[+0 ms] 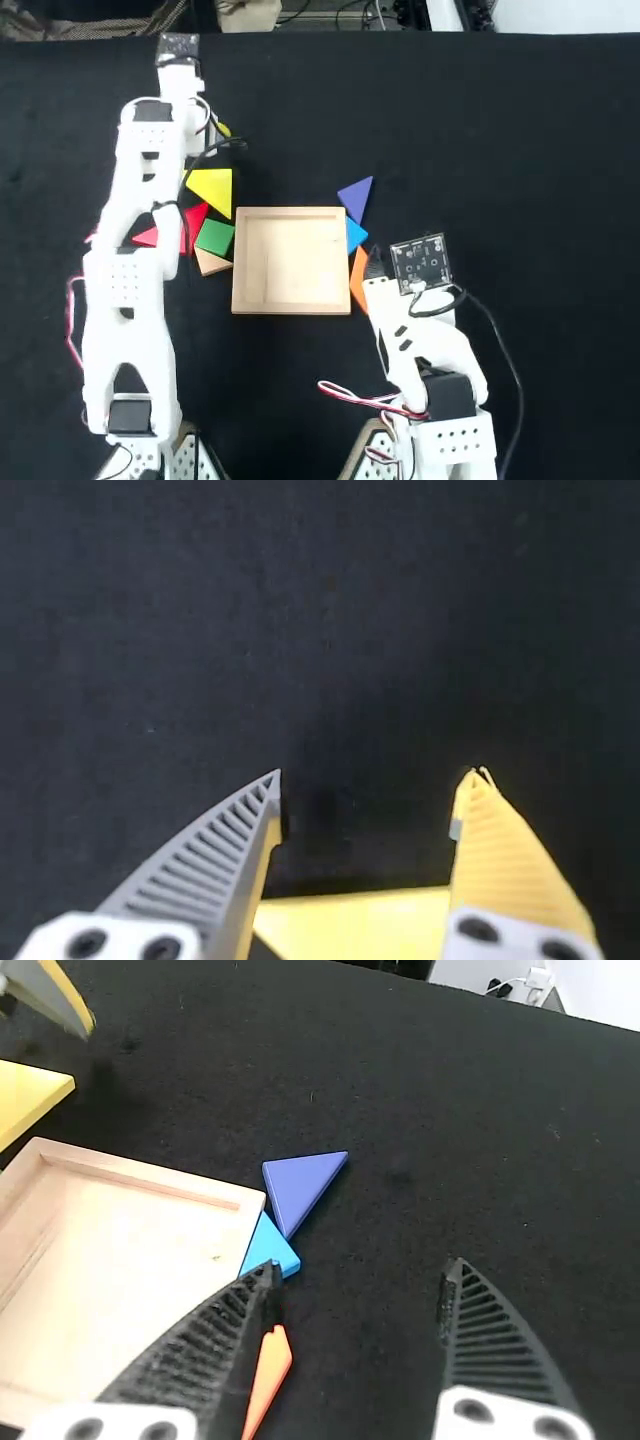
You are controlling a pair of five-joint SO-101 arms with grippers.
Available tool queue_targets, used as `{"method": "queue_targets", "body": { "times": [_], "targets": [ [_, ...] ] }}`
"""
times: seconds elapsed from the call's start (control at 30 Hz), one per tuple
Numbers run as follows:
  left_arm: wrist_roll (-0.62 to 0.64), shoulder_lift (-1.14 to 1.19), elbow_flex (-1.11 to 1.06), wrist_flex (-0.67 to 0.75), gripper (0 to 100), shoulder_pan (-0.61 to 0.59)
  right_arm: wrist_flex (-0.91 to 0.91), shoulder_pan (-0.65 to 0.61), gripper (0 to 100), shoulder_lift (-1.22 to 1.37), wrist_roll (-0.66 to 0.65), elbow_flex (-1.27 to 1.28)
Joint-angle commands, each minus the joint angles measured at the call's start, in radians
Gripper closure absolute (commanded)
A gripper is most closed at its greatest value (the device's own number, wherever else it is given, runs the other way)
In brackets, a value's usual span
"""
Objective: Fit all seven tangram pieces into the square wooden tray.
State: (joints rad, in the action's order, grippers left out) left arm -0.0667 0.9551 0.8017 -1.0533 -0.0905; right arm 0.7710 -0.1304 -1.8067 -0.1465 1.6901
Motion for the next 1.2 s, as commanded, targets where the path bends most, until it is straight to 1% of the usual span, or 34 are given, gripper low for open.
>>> {"method": "queue_targets", "body": {
  "times": [0.0, 0.07, 0.23, 0.4, 0.43, 0.47, 0.67, 0.77, 0.9, 0.97, 1.07, 1.17],
  "targets": [
    [0.009, 0.135, 0.297, -0.133, 73, 0.013, 0.003, -0.012, 73.7, -0.056, -0.015, -0.005],
    [-0.023, 0.193, 0.406, -0.224, 73, 0.021, 0.003, -0.012, 73.7, -0.056, -0.015, -0.005],
    [-0.232, 0.305, 0.647, -0.462, 73, 0.035, 0.003, -0.014, 73.7, -0.056, -0.068, -0.005],
    [-0.397, 0.396, 0.862, -0.672, 73, 0.030, 0.003, -0.014, 73.7, -0.056, -0.071, -0.005],
    [-0.431, 0.399, 0.872, -0.706, 73, 0.028, 0.003, -0.014, 73.7, -0.056, -0.071, -0.005],
    [-0.453, 0.405, 0.862, -0.709, 73, 0.027, 0.003, -0.014, 73.7, -0.056, -0.071, -0.005],
    [-0.476, 0.342, 0.854, -0.709, 73, -0.024, 0.003, -0.014, 73.7, -0.056, -0.071, -0.005],
    [-0.465, 0.269, 0.834, -0.710, 72, -0.039, 0.003, -0.014, 73.7, -0.056, -0.071, -0.005],
    [-0.428, 0.115, 0.730, -0.710, 72, -0.050, 0.002, -0.014, 73.7, -0.056, -0.071, -0.005],
    [-0.394, 0.018, 0.622, -0.710, 72, -0.048, 0.002, -0.014, 73.7, -0.056, -0.071, -0.005],
    [-0.330, -0.127, 0.400, -0.710, 68, -0.038, 0.002, -0.014, 73.7, -0.056, -0.071, -0.005],
    [-0.308, -0.239, 0.202, -0.700, 68, -0.035, 0.003, -0.014, 73.7, -0.056, -0.071, -0.005]
  ]
}}
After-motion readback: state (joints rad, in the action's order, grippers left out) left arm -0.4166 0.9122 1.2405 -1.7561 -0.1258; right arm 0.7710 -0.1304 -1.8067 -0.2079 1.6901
